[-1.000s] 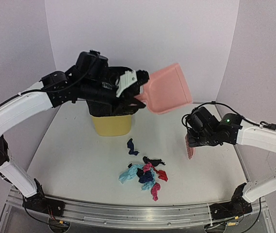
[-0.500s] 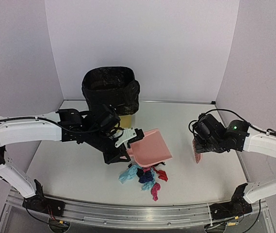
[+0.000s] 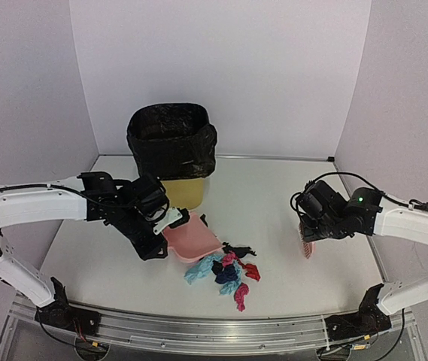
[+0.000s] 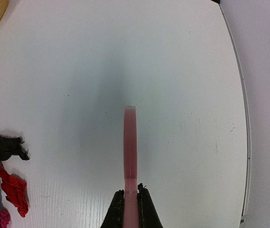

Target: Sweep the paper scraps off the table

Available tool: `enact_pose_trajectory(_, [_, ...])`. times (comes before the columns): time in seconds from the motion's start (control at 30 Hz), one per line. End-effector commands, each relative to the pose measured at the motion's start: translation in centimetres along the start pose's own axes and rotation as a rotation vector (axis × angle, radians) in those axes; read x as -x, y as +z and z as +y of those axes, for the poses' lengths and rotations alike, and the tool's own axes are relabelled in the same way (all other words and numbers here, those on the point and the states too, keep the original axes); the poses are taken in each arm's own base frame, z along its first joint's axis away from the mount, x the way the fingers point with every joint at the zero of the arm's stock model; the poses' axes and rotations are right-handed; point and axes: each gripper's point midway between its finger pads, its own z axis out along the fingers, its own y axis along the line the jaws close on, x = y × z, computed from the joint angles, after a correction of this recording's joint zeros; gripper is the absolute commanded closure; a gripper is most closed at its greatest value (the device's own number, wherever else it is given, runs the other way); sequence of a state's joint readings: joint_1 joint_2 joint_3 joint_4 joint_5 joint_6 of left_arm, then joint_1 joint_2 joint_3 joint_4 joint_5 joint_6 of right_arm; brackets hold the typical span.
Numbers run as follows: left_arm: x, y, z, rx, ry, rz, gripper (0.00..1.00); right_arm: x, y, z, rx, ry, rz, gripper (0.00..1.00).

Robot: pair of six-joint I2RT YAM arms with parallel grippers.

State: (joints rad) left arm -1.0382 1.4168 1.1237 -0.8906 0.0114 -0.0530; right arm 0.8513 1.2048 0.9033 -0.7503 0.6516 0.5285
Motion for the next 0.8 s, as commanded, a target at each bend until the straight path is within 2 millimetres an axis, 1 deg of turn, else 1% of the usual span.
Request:
enact_pose_trajectory(0.0, [-1.0, 2.4, 5.1, 0.121, -0.095, 0.105, 1.0, 1.3, -0.2, 0.6, 0.011, -0.004, -0.007, 1.0])
enact_pose_trajectory(0.07, [-1.3, 2.9, 6.3, 0.137, -0.098, 0.117, 1.0, 1.5, -0.1, 0.8, 0.011, -0.006, -0.004, 1.0])
enact_pose_trajectory(0.17, [-1.4, 2.8, 6.9, 0.134, -0.048, 0.099, 1.0, 1.6, 0.1, 1.2, 0.013, -0.013, 0.006, 1.0])
enact_pose_trajectory(0.33, [-3.6, 2.9, 9.3, 0.201, -0.019, 0.175, 1.0, 2.1, 0.8, 3.0, 0.041, -0.045, 0.045, 1.0])
enact_pose_trajectory(0.4, [-5.9, 3.6, 9.6, 0.215, 0.041, 0.272, 1.0, 2.4, 0.9, 3.8, 0.058, -0.05, 0.055, 1.0])
enact_pose_trajectory(0.43, [-7.5, 4.0, 9.5, 0.201, 0.074, 0.335, 1.0, 2.5, 0.9, 4.1, 0.069, -0.053, 0.061, 1.0])
enact_pose_trajectory(0.5, [-10.6, 4.3, 10.1, 0.239, 0.105, 0.436, 1.0, 2.8, 0.9, 4.9, 0.1, -0.046, 0.074, 1.0])
enact_pose_trajectory(0.53, [-10.7, 4.2, 10.4, 0.256, 0.114, 0.433, 1.0, 2.8, 0.9, 5.2, 0.11, -0.038, 0.082, 1.0])
enact_pose_trajectory(0.67, [-8.7, 3.6, 9.3, 0.196, 0.161, 0.328, 1.0, 2.1, 0.7, 7.0, 0.178, 0.009, 0.163, 1.0])
enact_pose_trajectory(0.77, [-8.4, 3.0, 8.3, 0.178, 0.209, 0.302, 1.0, 1.2, 0.5, 7.2, 0.165, 0.029, 0.252, 1.0])
